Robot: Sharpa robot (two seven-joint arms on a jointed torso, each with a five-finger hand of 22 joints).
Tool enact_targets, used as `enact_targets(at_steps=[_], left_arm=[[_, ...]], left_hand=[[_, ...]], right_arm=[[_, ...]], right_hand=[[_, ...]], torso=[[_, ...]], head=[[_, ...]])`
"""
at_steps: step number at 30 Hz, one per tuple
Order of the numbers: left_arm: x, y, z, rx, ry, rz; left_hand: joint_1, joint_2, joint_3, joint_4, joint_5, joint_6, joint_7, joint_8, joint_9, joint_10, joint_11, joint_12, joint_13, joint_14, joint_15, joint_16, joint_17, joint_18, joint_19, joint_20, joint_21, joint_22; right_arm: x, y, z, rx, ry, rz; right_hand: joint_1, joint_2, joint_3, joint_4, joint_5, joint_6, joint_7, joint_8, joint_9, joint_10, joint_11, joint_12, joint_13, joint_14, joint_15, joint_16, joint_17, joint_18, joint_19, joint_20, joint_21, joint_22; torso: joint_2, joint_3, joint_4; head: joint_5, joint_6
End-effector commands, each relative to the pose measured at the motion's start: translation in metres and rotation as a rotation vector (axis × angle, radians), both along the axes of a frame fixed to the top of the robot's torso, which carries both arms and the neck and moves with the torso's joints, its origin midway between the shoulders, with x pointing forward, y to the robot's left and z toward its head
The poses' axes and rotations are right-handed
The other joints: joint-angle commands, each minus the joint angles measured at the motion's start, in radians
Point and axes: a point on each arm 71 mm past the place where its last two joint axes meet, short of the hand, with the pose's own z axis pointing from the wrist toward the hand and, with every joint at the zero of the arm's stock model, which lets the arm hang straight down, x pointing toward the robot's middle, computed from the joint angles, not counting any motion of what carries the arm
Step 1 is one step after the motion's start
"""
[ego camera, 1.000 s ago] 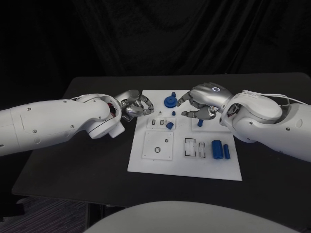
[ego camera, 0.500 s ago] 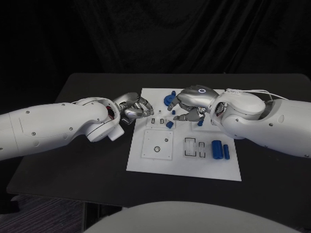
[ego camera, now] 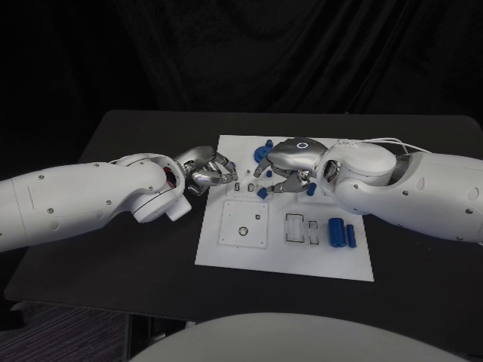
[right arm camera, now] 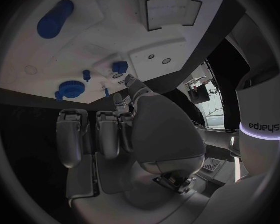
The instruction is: Assemble the parts on the task board
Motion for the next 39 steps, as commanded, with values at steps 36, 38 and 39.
enact_targets(at_steps=[36, 38, 39], left_arm=[[-0.002, -0.003, -0.003, -0.009, 0.010, -0.024], [-0.002, -0.003, -0.003, -0.008, 0.011, -0.024], [-0.002, -0.003, -0.004, -0.008, 0.011, -0.024]], left_hand=[[-0.004, 0.004, -0.012, -0.011, 0.007, 0.013, -0.005, 0.017, -0.007, 0.108, 0.001, 0.003, 0.263, 0.106, 0.002, 0.003, 0.263, -0.012, -0.010, 0.003, -0.006, 0.149], [-0.004, 0.004, -0.012, -0.011, 0.007, 0.013, -0.005, 0.017, -0.007, 0.108, 0.001, 0.003, 0.263, 0.106, 0.002, 0.003, 0.263, -0.012, -0.010, 0.003, -0.006, 0.149], [-0.004, 0.004, -0.012, -0.011, 0.008, 0.013, -0.005, 0.018, -0.007, 0.108, 0.001, 0.003, 0.263, 0.106, 0.002, 0.003, 0.263, -0.012, -0.010, 0.002, -0.006, 0.148]], right_arm=[[0.004, 0.003, -0.022, -0.041, 0.027, -0.026], [0.004, 0.003, -0.024, -0.042, 0.029, -0.029], [0.004, 0.002, -0.025, -0.041, 0.030, -0.031]], right_hand=[[0.012, 0.016, 0.007, -0.026, 0.095, 0.020, -0.002, 0.024, 0.039, 0.106, -0.012, 0.003, 0.263, 0.090, -0.011, 0.001, 0.209, 0.005, 0.084, -0.012, -0.004, 0.247], [0.013, 0.017, 0.009, -0.028, 0.100, 0.023, -0.002, 0.026, 0.042, 0.106, -0.012, 0.003, 0.263, 0.090, -0.011, 0.001, 0.209, 0.005, 0.084, -0.012, -0.004, 0.247], [0.013, 0.017, 0.009, -0.028, 0.100, 0.023, -0.002, 0.026, 0.042, 0.106, -0.012, 0.003, 0.263, 0.090, -0.011, 0.001, 0.209, 0.005, 0.085, -0.012, -0.004, 0.247]], torso=[[-0.003, -0.0009, -0.0005], [-0.003, -0.0014, -0.0004], [-0.003, -0.0016, 0.0003]], head=[[0.001, 0.000], [0.000, 0.000], [-0.001, 0.000]])
